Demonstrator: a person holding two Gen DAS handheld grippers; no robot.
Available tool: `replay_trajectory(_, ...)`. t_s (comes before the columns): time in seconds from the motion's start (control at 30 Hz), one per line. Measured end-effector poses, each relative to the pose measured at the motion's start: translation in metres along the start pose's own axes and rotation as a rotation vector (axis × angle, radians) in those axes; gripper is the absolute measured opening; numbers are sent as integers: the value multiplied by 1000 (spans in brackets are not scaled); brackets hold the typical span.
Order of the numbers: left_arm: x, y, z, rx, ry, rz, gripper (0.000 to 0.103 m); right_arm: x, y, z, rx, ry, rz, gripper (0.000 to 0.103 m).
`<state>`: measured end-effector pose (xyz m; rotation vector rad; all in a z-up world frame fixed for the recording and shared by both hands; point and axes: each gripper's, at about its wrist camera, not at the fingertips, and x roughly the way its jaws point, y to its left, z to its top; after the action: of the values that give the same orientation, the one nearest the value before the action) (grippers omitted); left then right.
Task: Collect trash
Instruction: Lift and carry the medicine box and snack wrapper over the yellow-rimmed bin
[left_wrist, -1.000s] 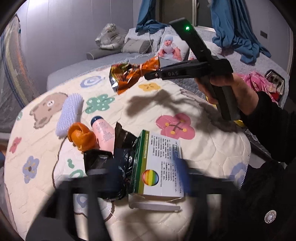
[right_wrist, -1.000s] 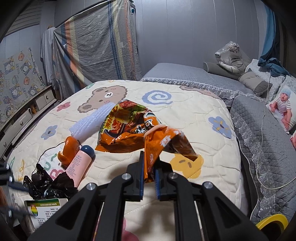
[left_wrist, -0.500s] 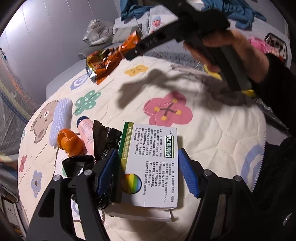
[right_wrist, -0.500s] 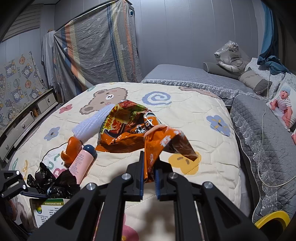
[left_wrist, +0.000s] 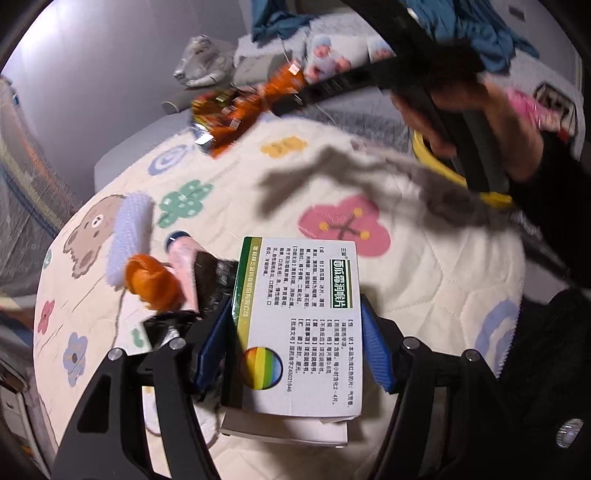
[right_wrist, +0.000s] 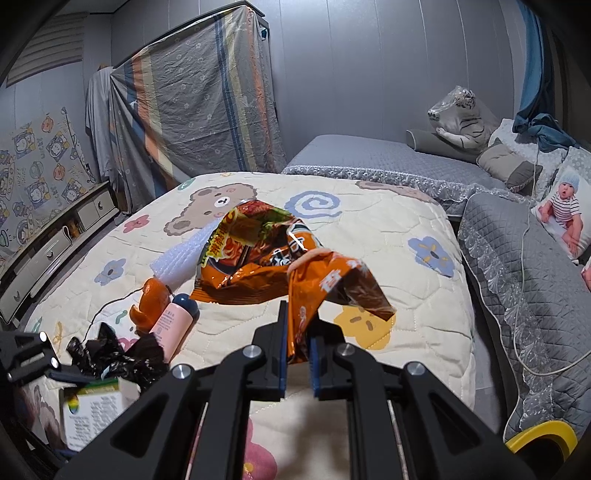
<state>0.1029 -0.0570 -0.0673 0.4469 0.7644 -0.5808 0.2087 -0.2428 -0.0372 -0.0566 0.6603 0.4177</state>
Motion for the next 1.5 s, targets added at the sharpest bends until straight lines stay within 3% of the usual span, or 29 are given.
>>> replay_trajectory(0.37,-35,45,25,-188,-140,96,62,-27,-9,-2,22,-49,-30,8)
replay_trajectory(0.63,-32,45,67,-268,-242,68,62,-63,-43,-11,91,-94,-112,8)
replay_trajectory(1.1,10,-38,159,-204,-322,-83,62,-141,-129,-62,239,-130,-364,8)
replay_trajectory(1.5,46,-101,195,-159,-317,-173,62,-189,-174,-116,341,-126,-518,8)
